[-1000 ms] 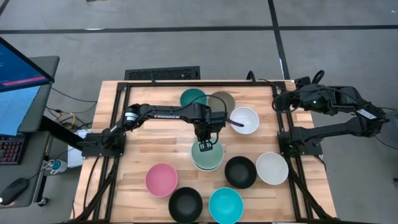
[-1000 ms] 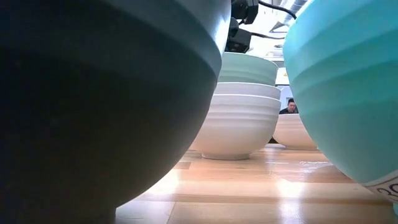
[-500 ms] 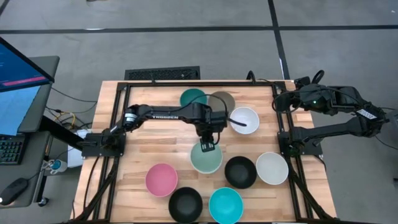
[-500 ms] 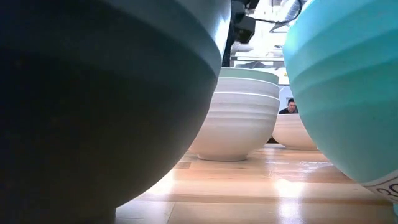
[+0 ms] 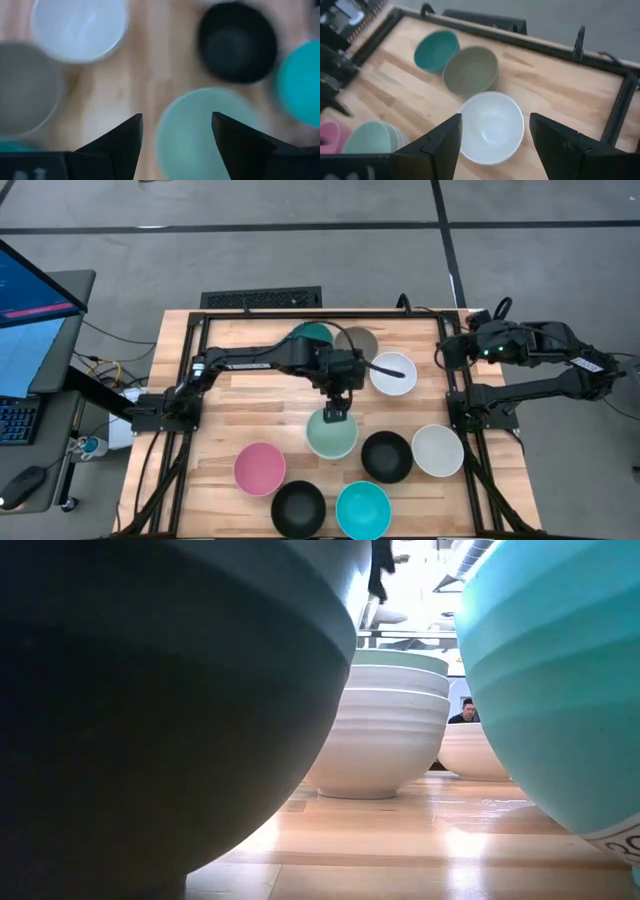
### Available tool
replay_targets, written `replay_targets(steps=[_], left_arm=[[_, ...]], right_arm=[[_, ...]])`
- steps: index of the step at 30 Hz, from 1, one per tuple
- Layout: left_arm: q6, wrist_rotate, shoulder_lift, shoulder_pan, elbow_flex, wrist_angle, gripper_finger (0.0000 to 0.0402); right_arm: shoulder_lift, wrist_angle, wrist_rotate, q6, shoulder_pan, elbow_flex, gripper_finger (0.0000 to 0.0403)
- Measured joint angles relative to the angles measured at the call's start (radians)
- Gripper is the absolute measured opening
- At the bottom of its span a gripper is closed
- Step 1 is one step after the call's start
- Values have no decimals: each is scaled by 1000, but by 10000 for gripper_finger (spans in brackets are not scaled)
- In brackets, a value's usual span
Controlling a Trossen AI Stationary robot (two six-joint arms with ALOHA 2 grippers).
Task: Nest bowls inside each other
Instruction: Stack the top white bowl on the top of the light green bowl
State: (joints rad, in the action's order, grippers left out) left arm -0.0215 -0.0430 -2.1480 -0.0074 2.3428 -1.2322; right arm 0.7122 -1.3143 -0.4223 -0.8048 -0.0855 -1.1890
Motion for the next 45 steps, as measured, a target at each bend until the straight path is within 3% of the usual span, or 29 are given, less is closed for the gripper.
replay_targets(steps=[6,9,13,18,22,29,45], left_arm=[[-25,30,16,72,-4,9,229],[-26,-7,33,95,-3,17,229],[-20,-29,40,116,-3,45,229],[-15,-29,80,140,0,49,229],[4,-29,107,149,-1,20,229],[43,16,159,171,-1,-49,229],[140,10,197,293,-2,-119,229]], right_arm=[[-79,-24,13,-85,-40,156,256],[-134,-17,88,-144,-80,262,256],[-199,99,183,-202,-124,415,256],[-212,271,217,-261,-187,547,256],[-162,282,267,-259,-272,623,256],[-52,355,369,-210,-389,626,256],[259,450,419,-216,-393,627,256]])
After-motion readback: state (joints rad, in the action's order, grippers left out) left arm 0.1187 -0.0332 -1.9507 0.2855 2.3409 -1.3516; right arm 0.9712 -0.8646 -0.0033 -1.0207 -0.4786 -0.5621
